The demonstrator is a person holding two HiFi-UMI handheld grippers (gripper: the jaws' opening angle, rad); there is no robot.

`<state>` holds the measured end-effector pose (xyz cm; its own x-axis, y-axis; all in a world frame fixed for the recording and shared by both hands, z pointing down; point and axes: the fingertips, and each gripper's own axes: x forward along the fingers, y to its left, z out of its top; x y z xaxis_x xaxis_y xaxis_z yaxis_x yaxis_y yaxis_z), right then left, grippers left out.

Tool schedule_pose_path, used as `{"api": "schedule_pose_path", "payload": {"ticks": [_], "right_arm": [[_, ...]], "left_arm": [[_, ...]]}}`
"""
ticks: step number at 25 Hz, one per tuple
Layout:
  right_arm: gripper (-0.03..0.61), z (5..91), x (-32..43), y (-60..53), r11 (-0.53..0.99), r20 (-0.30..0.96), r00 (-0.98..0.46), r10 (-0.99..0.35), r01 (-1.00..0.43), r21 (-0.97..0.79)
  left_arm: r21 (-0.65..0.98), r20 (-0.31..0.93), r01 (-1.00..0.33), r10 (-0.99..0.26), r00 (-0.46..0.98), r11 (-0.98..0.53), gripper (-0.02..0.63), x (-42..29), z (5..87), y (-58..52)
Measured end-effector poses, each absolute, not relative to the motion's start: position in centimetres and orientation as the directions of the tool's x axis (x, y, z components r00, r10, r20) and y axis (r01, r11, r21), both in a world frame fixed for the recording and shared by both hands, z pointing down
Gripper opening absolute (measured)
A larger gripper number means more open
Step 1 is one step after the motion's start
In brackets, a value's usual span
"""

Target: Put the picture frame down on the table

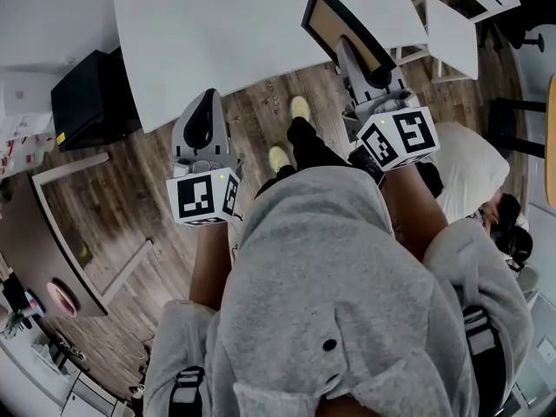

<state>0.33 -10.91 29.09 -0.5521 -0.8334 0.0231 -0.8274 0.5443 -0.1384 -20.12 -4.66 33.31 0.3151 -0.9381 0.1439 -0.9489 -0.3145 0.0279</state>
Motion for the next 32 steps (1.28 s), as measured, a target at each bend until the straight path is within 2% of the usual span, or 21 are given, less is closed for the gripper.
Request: {"api": "schedule_pose_path", "payload": {"ticks": [32], "right_arm": [[0.031, 33.1, 4.0, -28.8, 0.595, 0.100, -0.596, -0.797, -0.802, -0.041]], "left_arm": [[-0.008, 0.224, -0.959, -0.935, 0.275, -0.284, 0.020, -16.3, 33.9, -21.5]]}}
